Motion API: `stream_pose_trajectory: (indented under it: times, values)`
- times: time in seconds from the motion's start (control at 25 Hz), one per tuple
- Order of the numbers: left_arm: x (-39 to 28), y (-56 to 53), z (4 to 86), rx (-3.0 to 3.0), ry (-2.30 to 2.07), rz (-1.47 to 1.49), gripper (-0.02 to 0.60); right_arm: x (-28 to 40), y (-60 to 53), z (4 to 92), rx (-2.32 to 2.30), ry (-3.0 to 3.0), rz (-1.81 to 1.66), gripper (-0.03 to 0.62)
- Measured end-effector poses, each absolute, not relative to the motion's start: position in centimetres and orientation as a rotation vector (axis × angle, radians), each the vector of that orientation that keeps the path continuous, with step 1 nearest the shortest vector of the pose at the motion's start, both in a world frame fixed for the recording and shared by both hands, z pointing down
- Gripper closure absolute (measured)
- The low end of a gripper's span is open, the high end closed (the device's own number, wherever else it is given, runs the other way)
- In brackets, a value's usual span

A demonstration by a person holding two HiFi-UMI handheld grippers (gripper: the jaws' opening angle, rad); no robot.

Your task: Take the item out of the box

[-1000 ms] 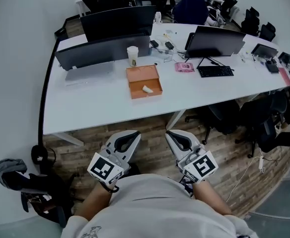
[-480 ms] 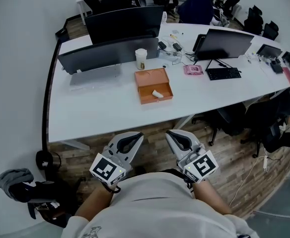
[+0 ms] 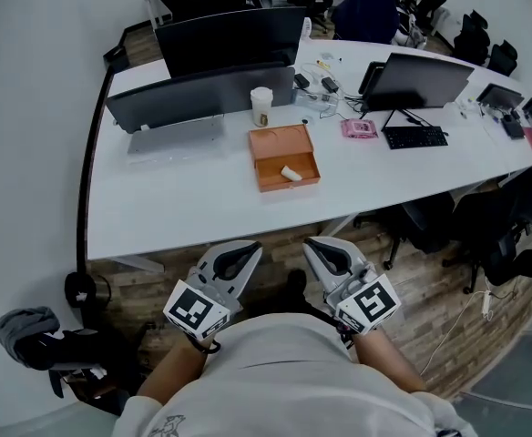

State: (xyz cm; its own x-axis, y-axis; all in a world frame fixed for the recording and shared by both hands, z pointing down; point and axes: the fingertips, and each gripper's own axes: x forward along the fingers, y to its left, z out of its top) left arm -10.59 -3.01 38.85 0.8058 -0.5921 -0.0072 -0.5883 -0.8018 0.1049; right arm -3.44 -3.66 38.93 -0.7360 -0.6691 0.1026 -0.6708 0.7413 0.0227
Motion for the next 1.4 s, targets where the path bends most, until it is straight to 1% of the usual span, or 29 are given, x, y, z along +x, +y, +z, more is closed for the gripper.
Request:
stream_pose_trajectory:
  times: [0.32, 0.56, 1.04, 1.4]
  values:
    - [-9.5, -6.6, 39.2, 2.864, -1.003, -0.056, 0.583, -2.4, -7.9, 38.9, 1.04, -2.859, 0.016, 0.591]
    - [-7.4, -11.0, 39.6, 2.849, -1.023, -0.054, 0.583, -0.6, -12.2, 39.2, 1.003, -2.867, 0.026, 0.591]
    - [-0.7, -20.1, 39.2, 2.839, -1.119, -0.056, 0.583, 6.2, -21.2, 38.6, 0.914, -2.9, -0.008, 0.591]
    - [1.9, -24.0, 40.4, 2.799, -1.18, -0.039, 0.583, 9.4, -25.1, 39.8, 0.868, -2.91, 0.021, 0.591]
